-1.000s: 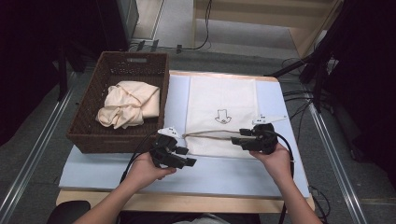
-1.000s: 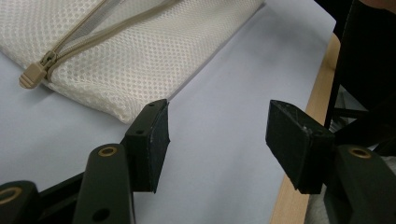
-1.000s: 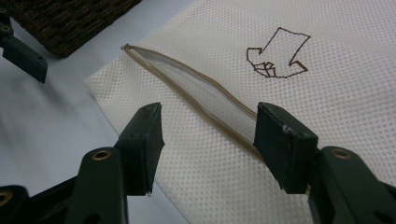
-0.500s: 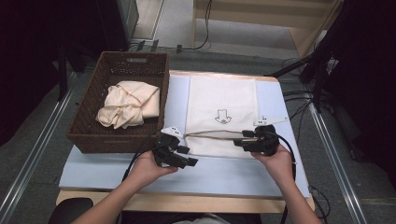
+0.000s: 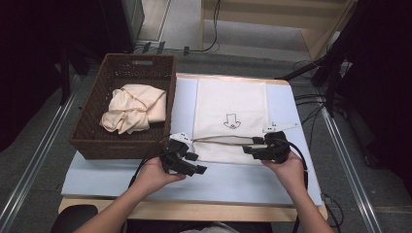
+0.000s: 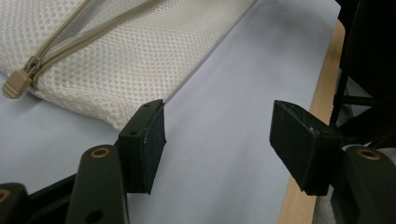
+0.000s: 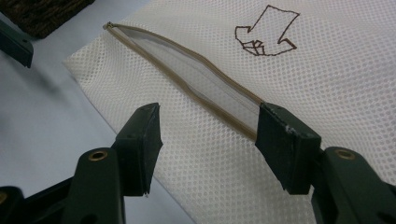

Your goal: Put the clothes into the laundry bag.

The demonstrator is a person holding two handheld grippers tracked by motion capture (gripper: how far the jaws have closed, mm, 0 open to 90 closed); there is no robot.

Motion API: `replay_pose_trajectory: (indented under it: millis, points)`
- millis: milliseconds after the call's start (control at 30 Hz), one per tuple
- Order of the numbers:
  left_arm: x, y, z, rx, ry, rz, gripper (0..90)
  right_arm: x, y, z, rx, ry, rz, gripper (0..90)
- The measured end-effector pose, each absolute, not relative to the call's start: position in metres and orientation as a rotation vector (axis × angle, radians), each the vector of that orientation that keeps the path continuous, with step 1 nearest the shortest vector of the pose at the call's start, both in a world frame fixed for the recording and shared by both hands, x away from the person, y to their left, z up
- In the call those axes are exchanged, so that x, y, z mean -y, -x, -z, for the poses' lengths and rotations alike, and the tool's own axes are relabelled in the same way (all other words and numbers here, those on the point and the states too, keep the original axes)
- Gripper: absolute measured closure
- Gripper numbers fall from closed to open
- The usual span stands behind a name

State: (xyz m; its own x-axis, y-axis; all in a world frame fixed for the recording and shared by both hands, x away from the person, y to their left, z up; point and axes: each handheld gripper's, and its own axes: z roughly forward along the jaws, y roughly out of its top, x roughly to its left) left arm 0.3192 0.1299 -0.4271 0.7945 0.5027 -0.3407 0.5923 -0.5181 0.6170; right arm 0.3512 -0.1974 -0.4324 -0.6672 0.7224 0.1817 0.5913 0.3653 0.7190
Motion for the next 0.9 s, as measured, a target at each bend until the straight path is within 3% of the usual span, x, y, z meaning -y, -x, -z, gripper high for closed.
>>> replay_pose_trajectory:
  millis: [233, 900]
  points:
    - [-0.129, -0.32, 0.423, -0.839, -2.24, 0.197, 38.2, 0.196, -0.351, 0.434, -2.469, -1.185, -1.17, 40.9]
    - [-0.139, -0.309, 0.385, -0.771, -2.253, 0.152, 38.2, 0.194, -0.35, 0.433, -2.479, -1.175, -1.168, 40.9]
